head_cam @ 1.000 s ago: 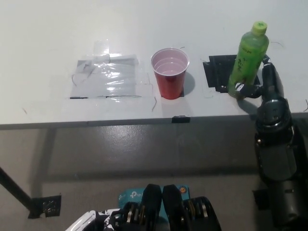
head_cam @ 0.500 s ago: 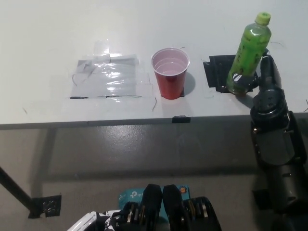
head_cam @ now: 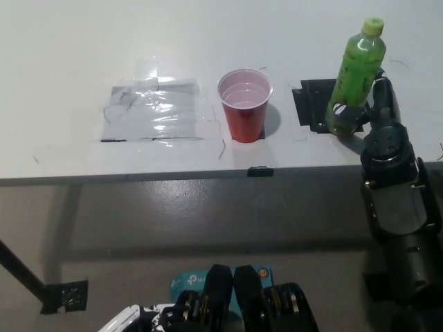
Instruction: The robot uses its right hand to pick up a bottle kept in the middle of the desk and tilt it into a cup kept next to it to pour water out
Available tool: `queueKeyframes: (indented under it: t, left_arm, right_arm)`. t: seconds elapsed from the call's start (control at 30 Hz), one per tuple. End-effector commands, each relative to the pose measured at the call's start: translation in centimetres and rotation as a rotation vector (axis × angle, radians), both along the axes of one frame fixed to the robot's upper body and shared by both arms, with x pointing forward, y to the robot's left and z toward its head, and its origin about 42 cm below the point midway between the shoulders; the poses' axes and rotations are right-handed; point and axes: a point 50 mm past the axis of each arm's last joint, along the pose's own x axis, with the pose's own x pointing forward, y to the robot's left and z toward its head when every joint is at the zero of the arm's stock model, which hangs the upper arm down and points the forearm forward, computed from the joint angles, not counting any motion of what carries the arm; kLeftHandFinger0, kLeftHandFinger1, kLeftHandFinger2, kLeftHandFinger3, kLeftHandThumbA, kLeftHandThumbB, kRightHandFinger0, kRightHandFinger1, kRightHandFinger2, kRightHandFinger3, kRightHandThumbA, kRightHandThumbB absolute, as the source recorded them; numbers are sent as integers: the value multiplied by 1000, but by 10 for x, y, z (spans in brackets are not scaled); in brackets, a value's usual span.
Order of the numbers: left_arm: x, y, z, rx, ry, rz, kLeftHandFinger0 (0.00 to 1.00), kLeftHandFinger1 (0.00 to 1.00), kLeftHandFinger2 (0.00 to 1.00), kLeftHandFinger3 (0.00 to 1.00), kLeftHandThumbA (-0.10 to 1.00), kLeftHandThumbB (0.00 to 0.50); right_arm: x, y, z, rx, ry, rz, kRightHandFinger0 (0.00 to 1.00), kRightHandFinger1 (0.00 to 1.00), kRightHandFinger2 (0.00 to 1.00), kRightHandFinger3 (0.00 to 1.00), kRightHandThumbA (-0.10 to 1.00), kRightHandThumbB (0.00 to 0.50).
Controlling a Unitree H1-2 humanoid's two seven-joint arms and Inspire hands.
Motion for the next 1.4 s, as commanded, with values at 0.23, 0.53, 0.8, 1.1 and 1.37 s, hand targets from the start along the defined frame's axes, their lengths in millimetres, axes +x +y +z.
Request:
queueKeyframes:
  t: [0.23, 0.53, 0.8, 1.1, 1.37]
  left_arm:
    - [1, 0, 6, -5, -29, -36, 856, 865, 867, 991, 1000, 439]
    - [1, 1, 4, -17, -33, -43, 860, 863, 867, 1000, 1000, 422]
    - [2, 2, 6, -6, -39, -42, 856, 859, 854, 1000, 1000, 433]
    - [7, 4, 11, 9, -42, -62, 865, 867, 870, 1000, 1000, 435]
    - [9, 7, 18, 29, -48, -71, 856, 863, 866, 1000, 1000, 420]
  right_arm:
    - [11, 14, 49, 84, -254, 1, 231, 369, 491, 1000, 753, 484]
    - [6, 15, 49, 162, -397, -78, 0, 0, 0, 837, 110, 0]
    - [5, 10, 45, 158, -419, -67, 0, 0, 0, 686, -99, 0]
    - [4, 0, 52, -122, -453, -33, 0, 0, 21, 183, -100, 0]
    - [-1, -15, 58, -491, -475, 105, 0, 0, 67, 163, -100, 26]
